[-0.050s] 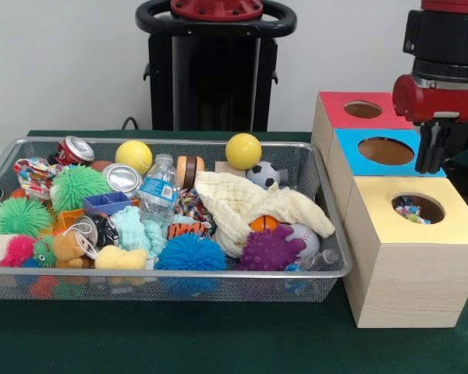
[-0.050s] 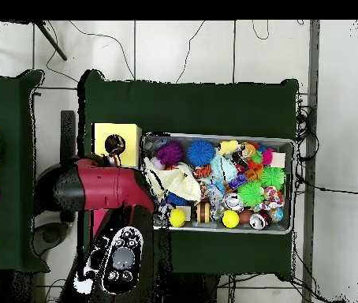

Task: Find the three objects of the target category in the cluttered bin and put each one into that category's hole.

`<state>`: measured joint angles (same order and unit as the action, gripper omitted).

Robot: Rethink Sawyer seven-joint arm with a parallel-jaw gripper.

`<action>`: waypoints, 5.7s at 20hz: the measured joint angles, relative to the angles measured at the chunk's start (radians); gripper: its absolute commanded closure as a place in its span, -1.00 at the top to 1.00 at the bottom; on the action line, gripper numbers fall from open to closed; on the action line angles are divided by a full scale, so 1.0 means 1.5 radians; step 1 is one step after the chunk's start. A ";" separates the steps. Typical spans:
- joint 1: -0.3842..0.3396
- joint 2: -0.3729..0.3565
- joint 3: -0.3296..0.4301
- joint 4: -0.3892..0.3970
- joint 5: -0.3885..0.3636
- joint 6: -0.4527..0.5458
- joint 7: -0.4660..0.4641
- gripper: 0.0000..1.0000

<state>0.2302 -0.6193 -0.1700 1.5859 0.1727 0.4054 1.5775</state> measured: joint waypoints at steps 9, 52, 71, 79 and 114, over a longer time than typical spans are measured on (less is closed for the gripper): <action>-0.002 -0.015 -0.007 0.000 -0.001 0.018 0.000 -1.00; -0.100 -0.089 -0.021 0.006 -0.062 0.008 0.000 -1.00; -0.183 -0.082 0.021 0.049 -0.139 -0.033 0.000 -1.00; -0.216 -0.078 0.039 0.058 -0.170 -0.034 0.000 -1.00; -0.255 -0.026 0.060 0.085 -0.250 -0.101 0.000 -1.00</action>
<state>-0.1519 -0.6578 -0.0801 1.7132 -0.2024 0.2542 1.5775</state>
